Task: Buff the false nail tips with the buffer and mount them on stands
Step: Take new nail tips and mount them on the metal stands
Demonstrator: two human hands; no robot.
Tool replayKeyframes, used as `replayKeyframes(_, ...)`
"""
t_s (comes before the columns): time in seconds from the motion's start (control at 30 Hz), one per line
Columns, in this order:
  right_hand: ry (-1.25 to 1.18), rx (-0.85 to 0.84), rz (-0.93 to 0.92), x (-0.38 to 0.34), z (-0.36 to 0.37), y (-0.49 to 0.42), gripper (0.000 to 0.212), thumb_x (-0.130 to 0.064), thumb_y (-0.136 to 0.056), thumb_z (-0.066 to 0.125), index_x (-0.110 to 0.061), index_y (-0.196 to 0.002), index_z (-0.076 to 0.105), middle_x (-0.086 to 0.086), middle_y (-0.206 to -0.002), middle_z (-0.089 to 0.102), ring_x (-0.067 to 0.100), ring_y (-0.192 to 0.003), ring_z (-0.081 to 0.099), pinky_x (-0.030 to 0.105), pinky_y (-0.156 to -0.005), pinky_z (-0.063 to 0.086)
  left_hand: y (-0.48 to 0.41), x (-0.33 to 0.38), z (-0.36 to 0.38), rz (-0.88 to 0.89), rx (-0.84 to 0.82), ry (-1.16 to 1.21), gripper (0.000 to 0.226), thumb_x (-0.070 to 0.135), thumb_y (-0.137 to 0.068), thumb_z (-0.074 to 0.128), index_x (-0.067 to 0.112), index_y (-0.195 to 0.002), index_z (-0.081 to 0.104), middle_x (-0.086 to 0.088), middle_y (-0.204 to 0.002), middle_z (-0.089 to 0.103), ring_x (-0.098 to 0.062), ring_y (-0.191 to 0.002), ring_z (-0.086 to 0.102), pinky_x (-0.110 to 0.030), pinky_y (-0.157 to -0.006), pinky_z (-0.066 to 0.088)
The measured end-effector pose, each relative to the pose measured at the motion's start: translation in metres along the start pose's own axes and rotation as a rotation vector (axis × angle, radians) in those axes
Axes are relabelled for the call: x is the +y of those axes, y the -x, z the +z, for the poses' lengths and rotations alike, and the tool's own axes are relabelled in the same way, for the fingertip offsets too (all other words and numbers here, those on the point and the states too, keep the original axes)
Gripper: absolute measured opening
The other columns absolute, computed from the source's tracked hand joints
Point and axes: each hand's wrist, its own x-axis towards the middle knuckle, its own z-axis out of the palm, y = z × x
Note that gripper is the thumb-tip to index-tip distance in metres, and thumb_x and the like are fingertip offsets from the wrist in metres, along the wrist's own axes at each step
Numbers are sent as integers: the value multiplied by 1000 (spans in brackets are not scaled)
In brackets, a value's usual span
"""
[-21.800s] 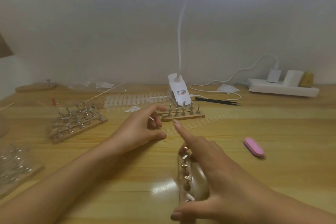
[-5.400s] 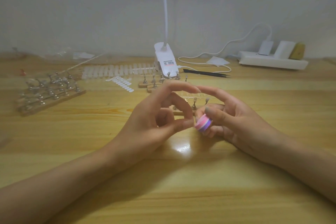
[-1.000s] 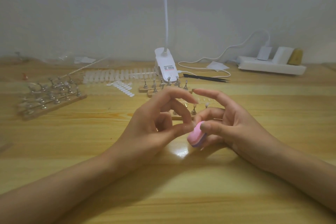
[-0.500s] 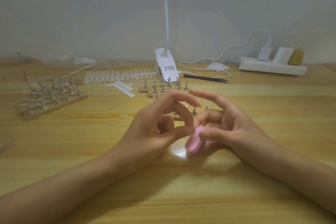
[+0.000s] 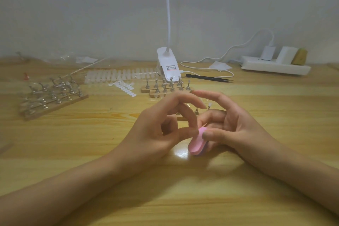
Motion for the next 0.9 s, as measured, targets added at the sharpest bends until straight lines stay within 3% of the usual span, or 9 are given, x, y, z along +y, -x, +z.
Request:
replayKeyframes(0.1,-56,122,3,0,-3,-1,70,-17,-72,86,-29,-134,54,13,-89,70,30,-76,72,34,-65,60,0,-1,0,-18,14,15,31,11,-89,70,25,-113,57,5,-86,66,-21,-48,35,-39,-48,35)
replayKeyframes(0.23,8,-12,-6,-1,2,1,67,-10,-79,80,-35,-135,53,12,-91,69,30,-78,72,32,-65,59,-1,0,0,-15,19,27,31,12,-88,71,24,-113,57,5,-86,66,-20,-47,36,-39,-48,36)
replayKeyframes(0.37,-50,136,5,-1,-1,0,76,-15,-72,85,-27,-138,50,13,-89,69,31,-77,73,36,-65,61,0,1,0,-6,22,12,31,12,-88,71,25,-113,57,6,-86,66,-21,-47,37,-42,-49,38)
replayKeyframes(0.47,-9,32,-5,-1,2,1,72,-12,-76,82,-33,-138,51,13,-90,70,30,-77,72,34,-66,60,1,2,0,-10,10,3,32,10,-88,70,24,-113,57,4,-87,67,-22,-47,38,-44,-49,39)
replayKeyframes(0.6,-84,170,19,-2,0,0,72,-24,-70,84,-26,-136,53,14,-88,71,29,-74,73,31,-60,59,1,4,0,-21,25,10,32,13,-88,71,25,-115,56,7,-85,66,-19,-47,36,-45,-48,38)
replayKeyframes(0.77,-67,122,36,-2,-2,-1,68,-26,-72,84,-28,-133,55,16,-87,69,32,-73,72,37,-61,60,2,5,2,9,-4,-16,30,18,-88,69,29,-114,57,7,-87,65,-24,-48,40,-49,-50,42)
replayKeyframes(0.9,-13,22,23,-2,1,0,64,-15,-78,81,-32,-134,54,13,-87,69,32,-72,71,35,-61,59,1,3,1,5,14,-20,33,12,-89,70,27,-115,56,4,-86,65,-20,-47,38,-46,-49,40)
